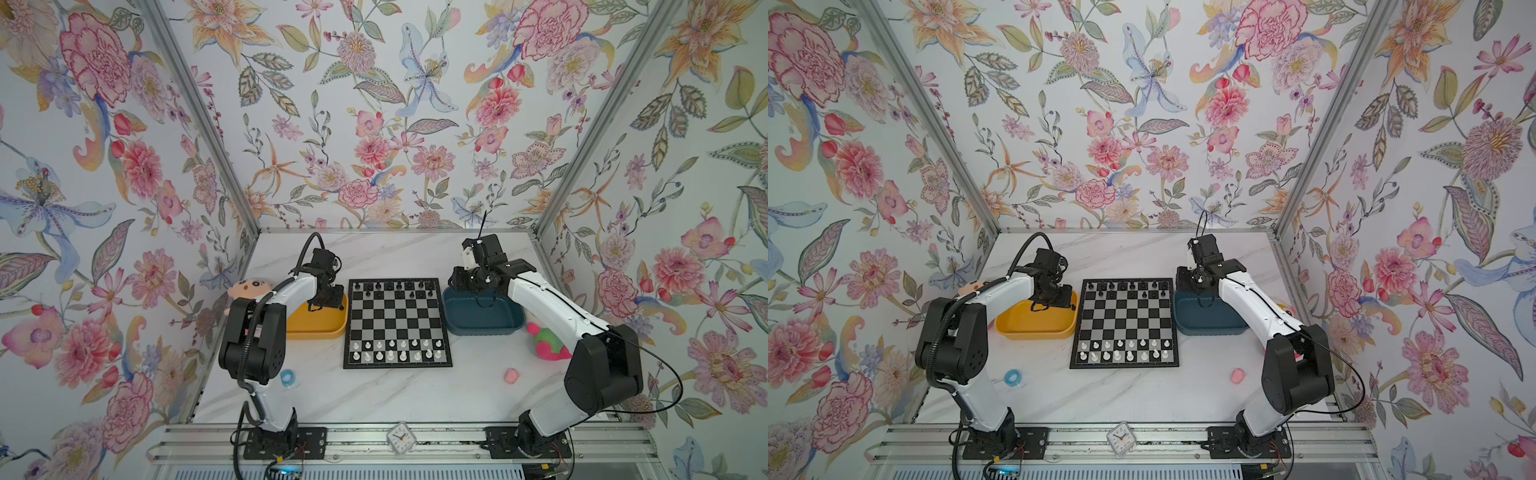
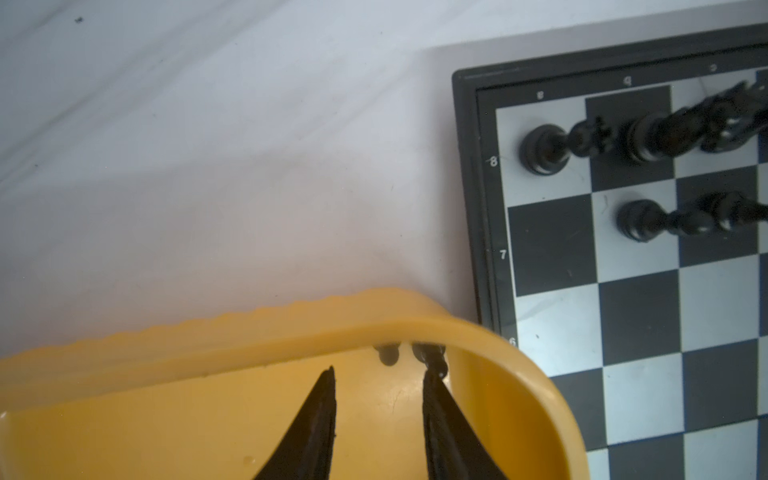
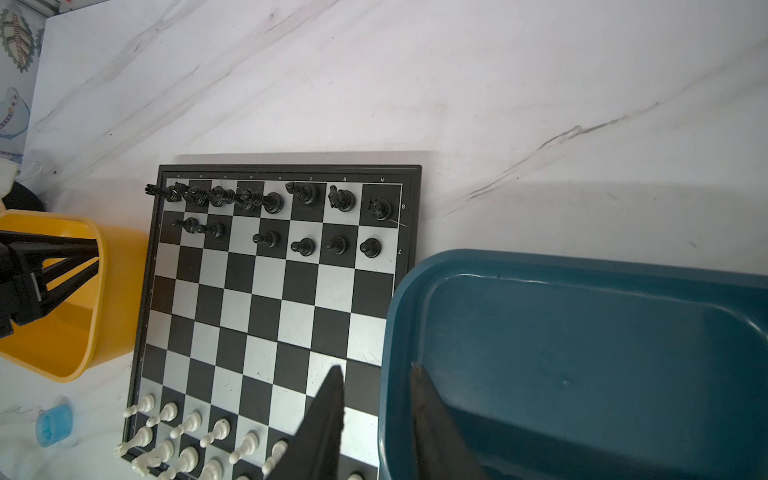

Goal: Set up the chess pieces on the board
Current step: 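Return the right gripper over the teal tray while the left lowers toward the yellow tray, then lower the left gripper into the yellow tray and close on a black pawn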

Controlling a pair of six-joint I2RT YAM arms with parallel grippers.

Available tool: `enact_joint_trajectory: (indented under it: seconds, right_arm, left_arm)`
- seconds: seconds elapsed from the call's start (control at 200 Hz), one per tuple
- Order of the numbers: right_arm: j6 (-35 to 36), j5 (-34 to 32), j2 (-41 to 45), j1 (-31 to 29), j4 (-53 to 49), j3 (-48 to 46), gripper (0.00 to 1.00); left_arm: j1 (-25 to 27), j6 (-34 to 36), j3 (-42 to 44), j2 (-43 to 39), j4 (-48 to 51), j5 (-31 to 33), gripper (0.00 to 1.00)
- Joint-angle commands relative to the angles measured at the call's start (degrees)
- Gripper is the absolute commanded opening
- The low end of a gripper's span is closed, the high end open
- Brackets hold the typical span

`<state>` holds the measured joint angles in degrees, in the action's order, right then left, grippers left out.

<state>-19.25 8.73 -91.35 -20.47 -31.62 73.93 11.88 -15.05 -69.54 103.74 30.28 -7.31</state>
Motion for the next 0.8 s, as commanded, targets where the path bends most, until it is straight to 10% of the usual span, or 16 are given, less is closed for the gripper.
enact_joint_trajectory:
  seconds: [0.0, 0.796]
  right_arm:
    - [0.78, 0.75, -0.42, 0.38, 0.55, 1.07, 0.29]
    - [0.17, 0.64, -0.32, 0.52, 0.49, 0.45, 0.29]
  left_arm:
    - [-0.8, -0.95, -1.74, 1.4, -0.62, -0.12, 0.37]
    - [-1.33, -1.65, -2.07, 4.03, -2.6, -0.89, 0.29]
